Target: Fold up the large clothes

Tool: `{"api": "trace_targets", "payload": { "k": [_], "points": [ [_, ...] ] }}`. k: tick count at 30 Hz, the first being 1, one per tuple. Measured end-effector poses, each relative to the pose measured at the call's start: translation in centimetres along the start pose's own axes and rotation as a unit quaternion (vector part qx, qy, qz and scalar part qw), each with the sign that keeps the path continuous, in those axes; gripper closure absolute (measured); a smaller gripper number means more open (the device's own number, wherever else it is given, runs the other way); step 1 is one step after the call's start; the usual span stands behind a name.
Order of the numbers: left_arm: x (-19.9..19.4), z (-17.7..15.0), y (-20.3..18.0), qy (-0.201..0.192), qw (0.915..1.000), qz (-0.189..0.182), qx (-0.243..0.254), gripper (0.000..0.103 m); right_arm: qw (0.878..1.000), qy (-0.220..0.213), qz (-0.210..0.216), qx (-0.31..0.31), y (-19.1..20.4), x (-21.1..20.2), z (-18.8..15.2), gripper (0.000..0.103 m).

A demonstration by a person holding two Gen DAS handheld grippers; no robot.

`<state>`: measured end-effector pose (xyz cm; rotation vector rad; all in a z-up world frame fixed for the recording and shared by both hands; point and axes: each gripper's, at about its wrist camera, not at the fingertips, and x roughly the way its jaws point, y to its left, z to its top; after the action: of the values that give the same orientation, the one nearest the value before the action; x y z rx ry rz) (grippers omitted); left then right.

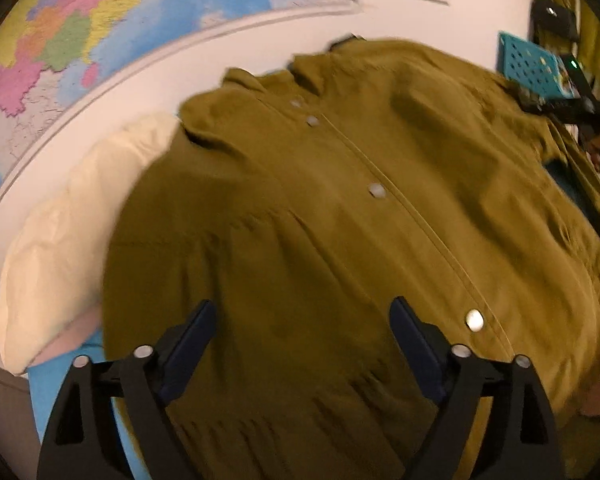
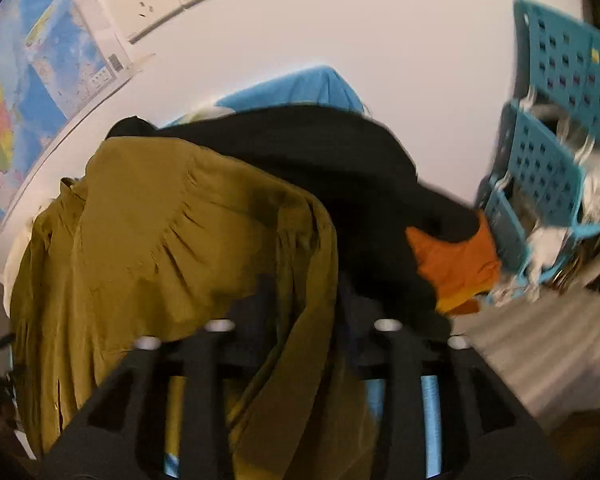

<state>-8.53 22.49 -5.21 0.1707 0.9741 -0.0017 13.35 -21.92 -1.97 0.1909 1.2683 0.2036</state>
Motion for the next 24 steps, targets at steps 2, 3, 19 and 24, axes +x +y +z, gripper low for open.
{"api": "trace_targets", "payload": {
  "k": [2,3,19,24],
  "points": [
    [0.8,-0.5,-1.0,0.018,0.9997,0.011,0.010,0.016,1.000,-0.015,0.017,0.005,0.2,-0.4,-0.6,0.040],
    [1.1,-0.6,-1.2,0.024,0.9993,0.024,0.014,0.026,1.000,-0.020,0.023,0.006,0.3,-0.7,-1.0,0.040],
    [-7.7,-1.5,19.5,-0.054,0.9639,0.077,-0.249,0.075,0.998,-0.037,0.048,-0.005,-0.6,-4.3,-3.3,0.034],
    [-1.0,-1.6,20.7,0.041,0.9482,0.230,-0.216,0.043,0.997,-0.041,0.057,0.004,-1.0,-5.4,-5.0,0.029]
  ]
}}
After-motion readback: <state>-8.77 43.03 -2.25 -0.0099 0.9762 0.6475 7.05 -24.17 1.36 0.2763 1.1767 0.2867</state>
